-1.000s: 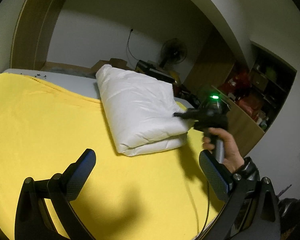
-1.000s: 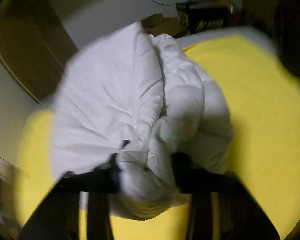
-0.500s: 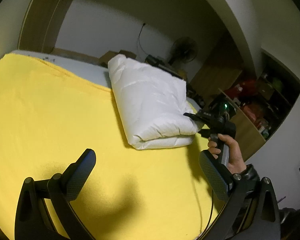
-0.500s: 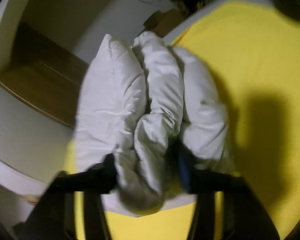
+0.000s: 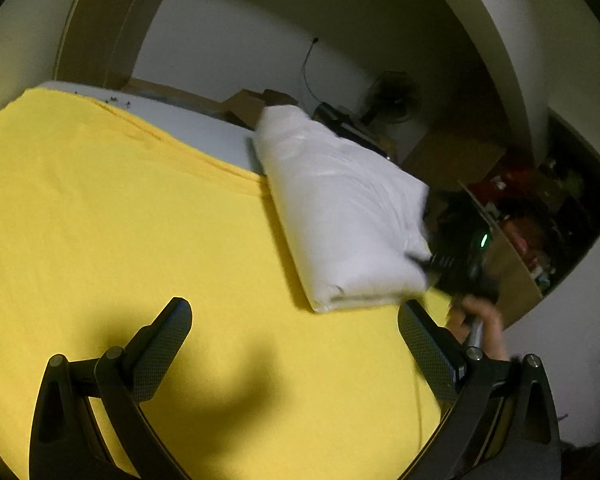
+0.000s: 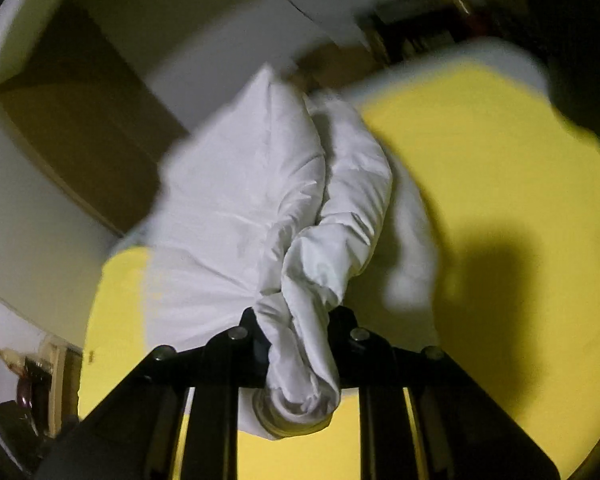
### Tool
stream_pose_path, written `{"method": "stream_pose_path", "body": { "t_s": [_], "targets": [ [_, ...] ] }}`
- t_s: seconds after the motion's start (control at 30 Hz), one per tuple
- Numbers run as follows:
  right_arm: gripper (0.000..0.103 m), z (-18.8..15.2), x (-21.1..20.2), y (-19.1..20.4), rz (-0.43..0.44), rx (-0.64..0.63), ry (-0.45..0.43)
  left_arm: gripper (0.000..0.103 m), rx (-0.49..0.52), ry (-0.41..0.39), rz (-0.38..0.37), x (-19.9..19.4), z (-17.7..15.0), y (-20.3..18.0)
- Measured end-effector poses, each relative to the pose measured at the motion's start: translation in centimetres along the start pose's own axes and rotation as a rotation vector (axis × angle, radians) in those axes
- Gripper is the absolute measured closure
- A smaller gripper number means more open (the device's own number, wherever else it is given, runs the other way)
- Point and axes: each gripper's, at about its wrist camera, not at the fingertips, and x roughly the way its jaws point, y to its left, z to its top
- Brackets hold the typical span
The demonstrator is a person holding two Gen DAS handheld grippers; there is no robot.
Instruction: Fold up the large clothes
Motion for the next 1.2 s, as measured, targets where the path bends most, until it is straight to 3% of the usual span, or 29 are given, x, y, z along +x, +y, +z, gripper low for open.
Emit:
{"method": "stream_pose_path", "body": {
  "t_s": [0.17, 0.27, 0.4, 0.47, 0.6, 0.73, 0.97, 1.2],
  "targets": [
    [0.079, -2.0, -0.4, -1.1, 0.039, -0.02, -0.022, 0.0, 0.054, -0.014, 0.089, 3.4, 6.8, -3.3],
    [0.079, -0.8, -0.7, -3.4, 0.085, -0.006, -0.023, 0.0, 0.13, -0.021, 0.179, 7.8, 11.5, -6.6],
    [0.079, -1.0, -2.0, -5.1, 0.15, 0.004, -0.042, 0.0, 0.267, 0.016, 0.318, 17.8, 16.4, -10.6],
    [0.079, -0.7, -2.0, -5.4, 0.166, 0.012, -0.041, 0.0, 0.32, 0.045, 0.351, 22.4, 17.6, -11.4],
    [0.079, -0.5, -2.7, -5.9, 0.168, -0.008, -0.041, 0.0, 0.384, 0.147, 0.265, 30.9, 17.3, -13.4],
    [0.079, 0.5, -3.5, -7.0, 0.167, -0.01, -0.044, 0.0, 0.469, 0.185, 0.321, 36.6, 15.7, -14.1],
    [0.079, 0.9, -3.7, -6.6, 0.163, -0.005, -0.034, 0.0, 0.447, 0.121, 0.349, 38.9, 14.1, -12.1],
    [0.079, 1.8, -2.0, -5.7, 0.155, -0.007, -0.032, 0.0, 0.463, 0.129, 0.388, 40.4, 13.6, -11.7]
  ]
}}
